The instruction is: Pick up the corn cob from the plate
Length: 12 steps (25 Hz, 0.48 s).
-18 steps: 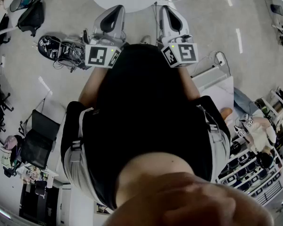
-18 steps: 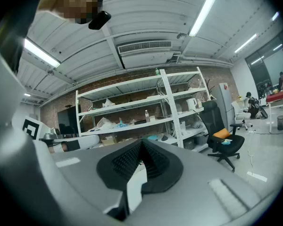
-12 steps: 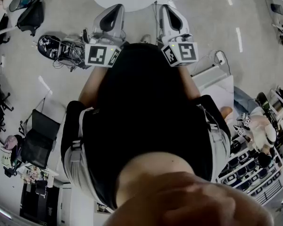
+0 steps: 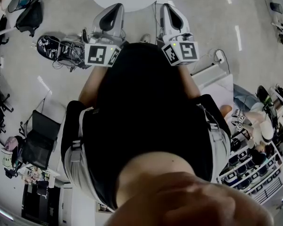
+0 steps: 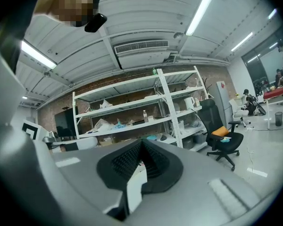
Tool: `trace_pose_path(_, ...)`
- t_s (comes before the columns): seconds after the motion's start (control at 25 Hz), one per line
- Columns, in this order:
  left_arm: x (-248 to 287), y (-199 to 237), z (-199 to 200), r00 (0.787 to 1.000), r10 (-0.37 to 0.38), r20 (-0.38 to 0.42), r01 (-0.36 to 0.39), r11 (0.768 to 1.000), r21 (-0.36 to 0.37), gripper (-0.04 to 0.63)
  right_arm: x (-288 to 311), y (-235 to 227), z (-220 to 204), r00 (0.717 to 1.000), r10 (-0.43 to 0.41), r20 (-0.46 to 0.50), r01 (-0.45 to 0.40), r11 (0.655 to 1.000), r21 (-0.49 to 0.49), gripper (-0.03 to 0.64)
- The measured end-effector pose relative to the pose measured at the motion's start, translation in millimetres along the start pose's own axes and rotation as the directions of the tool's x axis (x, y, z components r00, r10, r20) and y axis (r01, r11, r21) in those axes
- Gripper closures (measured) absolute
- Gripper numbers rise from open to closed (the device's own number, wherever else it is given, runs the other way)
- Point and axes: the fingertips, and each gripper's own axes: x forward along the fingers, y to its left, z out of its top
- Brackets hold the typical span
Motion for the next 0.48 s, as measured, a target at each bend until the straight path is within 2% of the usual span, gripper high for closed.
trace_pose_path(0.2, -5, -1, -2, 1.000, -0.005, -0.001, 0.005, 1.000, -0.006, 0.591, -4, -1, -1, 1.000, -0.019, 0.001, 0.019, 1.000, 0.013, 0.609)
trace_pose_path(0.48, -7, 38, 3, 1.000, -0.020, -0.014, 0.019, 1.000, -0.024, 0.591, 23, 16, -3, 0.999, -0.051, 0.008, 0.051, 0.998, 0.025, 0.609)
